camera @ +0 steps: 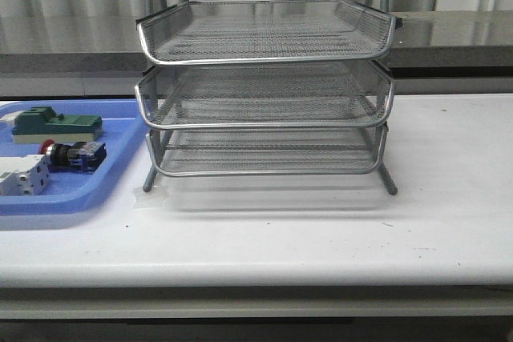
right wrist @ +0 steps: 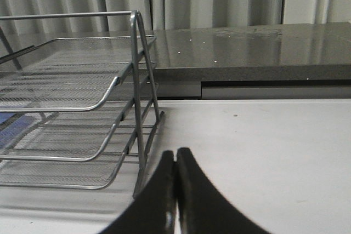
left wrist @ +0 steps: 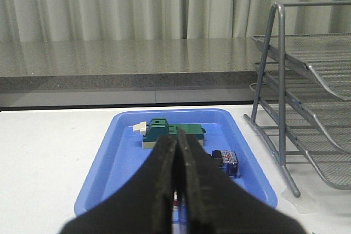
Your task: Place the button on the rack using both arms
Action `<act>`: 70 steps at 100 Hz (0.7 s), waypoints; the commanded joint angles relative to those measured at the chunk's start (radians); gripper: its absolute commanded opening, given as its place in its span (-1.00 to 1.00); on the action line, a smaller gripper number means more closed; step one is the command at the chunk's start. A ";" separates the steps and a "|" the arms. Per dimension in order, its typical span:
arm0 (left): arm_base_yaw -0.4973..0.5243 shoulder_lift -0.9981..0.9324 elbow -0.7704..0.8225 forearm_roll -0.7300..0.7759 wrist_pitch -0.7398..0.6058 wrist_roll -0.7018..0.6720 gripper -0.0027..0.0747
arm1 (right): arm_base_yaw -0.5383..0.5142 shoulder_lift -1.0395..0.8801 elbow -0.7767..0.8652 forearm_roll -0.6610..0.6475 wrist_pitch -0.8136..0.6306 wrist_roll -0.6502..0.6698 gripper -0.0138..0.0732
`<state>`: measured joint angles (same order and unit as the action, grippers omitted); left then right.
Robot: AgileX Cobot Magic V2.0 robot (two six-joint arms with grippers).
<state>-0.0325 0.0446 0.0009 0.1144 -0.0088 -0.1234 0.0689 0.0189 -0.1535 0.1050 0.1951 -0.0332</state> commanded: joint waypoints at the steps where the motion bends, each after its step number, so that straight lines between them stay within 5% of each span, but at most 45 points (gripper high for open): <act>1: -0.004 0.010 0.047 -0.008 -0.078 -0.004 -0.98 | -0.002 0.074 -0.105 0.017 0.018 -0.009 -0.84; 39: -0.004 0.010 0.047 -0.008 -0.078 -0.004 -0.98 | -0.002 0.509 -0.465 0.074 0.400 -0.009 -0.84; 70: -0.004 0.010 0.047 -0.008 -0.078 -0.004 -0.98 | -0.002 0.762 -0.531 0.288 0.371 -0.009 -0.84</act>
<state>-0.0325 0.0446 0.0009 0.1144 -0.0088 -0.1234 0.0689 0.7362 -0.6495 0.3115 0.6484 -0.0332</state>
